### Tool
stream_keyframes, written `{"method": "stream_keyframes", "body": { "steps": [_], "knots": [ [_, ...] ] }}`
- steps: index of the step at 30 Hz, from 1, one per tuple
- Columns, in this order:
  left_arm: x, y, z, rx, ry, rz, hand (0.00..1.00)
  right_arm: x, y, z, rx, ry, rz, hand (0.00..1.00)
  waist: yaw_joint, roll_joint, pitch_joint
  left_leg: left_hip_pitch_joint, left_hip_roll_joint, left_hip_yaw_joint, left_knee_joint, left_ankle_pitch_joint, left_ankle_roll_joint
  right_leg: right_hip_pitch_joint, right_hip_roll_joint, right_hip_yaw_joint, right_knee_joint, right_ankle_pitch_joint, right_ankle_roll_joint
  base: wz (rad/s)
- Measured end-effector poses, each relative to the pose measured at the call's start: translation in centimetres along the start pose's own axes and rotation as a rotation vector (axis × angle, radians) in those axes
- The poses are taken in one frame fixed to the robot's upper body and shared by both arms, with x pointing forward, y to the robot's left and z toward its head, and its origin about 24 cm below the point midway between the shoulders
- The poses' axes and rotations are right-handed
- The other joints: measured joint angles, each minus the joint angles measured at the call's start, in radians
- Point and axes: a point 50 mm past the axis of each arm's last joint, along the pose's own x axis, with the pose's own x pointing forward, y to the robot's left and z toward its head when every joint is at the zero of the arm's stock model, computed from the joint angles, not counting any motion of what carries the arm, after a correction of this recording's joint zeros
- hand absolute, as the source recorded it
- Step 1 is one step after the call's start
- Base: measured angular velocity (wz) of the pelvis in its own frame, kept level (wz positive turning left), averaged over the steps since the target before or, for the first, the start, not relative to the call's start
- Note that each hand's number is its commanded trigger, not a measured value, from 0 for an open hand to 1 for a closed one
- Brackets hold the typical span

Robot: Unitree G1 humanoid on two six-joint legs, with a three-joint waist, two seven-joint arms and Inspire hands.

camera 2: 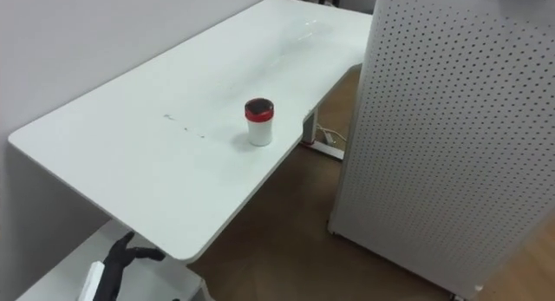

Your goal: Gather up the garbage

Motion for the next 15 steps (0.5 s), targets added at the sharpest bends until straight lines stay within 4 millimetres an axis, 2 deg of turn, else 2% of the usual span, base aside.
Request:
{"method": "stream_keyframes", "body": {
  "steps": [5, 8, 10, 13, 15],
  "knots": [
    [0.4, 0.9, 0.6, -0.073, 0.0, 0.092, 0.0, 0.0, -0.1, -0.1, 0.004, 0.001, -0.009, 1.0, -0.003, 0.001, 0.0007, -0.001, 0.0, 0.0, -0.003, 0.0, -0.001, 0.0, 0.001, -0.001, -0.005, 0.0, 0.0, -0.01],
    [0.8, 1.7, 1.5, -0.135, -0.027, 0.163, 0.0, 0.0, 0.0, -0.1, 0.003, 0.003, -0.006, 1.0, -0.004, -0.001, 0.0016, 0.0, 0.0, -0.001, -0.004, 0.0, -0.001, 0.006, 0.002, -0.003, -0.015, 0.001, -0.001, 0.01],
    [1.3, 2.4, 3.4, -0.185, -0.11, 0.207, 0.0, 0.0, 0.0, 0.1, -0.002, -0.002, 0.0, 1.0, -0.014, -0.003, 0.0019, 0.008, 0.0, 0.0, -0.005, -0.001, -0.001, 0.012, 0.003, 0.0, -0.016, 0.001, -0.001, -0.03],
    [2.0, 2.4, 5.3, -0.236, -0.197, 0.212, 0.0, 0.0, 0.1, 0.1, -0.006, -0.001, 0.008, 1.0, -0.024, -0.003, 0.0027, 0.021, 0.001, 0.005, -0.011, -0.002, -0.003, 0.021, 0.005, 0.002, -0.018, 0.001, -0.001, -0.08],
    [2.2, 2.2, 5.8, -0.241, -0.215, 0.204, 0.0, 0.0, 0.1, 0.1, -0.006, -0.001, 0.008, 1.0, -0.029, 0.002, 0.0061, 0.028, 0.007, 0.01, -0.011, -0.005, -0.007, 0.029, 0.01, 0.004, -0.025, 0.004, -0.004, -0.1]
  ]
}}
